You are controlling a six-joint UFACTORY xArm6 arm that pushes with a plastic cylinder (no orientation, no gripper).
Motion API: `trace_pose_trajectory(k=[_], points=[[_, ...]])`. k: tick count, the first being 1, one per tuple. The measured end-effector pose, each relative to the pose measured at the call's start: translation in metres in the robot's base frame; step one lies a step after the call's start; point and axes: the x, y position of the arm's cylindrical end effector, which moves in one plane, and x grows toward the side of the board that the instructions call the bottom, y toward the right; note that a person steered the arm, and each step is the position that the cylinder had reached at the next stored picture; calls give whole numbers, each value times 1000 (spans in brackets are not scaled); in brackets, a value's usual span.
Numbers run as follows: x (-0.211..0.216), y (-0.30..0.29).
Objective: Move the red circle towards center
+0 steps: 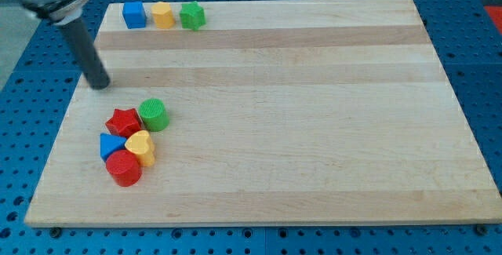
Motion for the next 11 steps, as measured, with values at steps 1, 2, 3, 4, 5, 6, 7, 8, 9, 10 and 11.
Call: trace_pose_trajectory(k=[1, 2, 3, 4, 5, 6, 7, 8, 9, 10, 11], points=[[44, -19], [93, -22], [136, -7], [156, 29], [157, 60], [157, 82], [157, 107], [154, 129], [141, 145], [123, 162], [112, 190]])
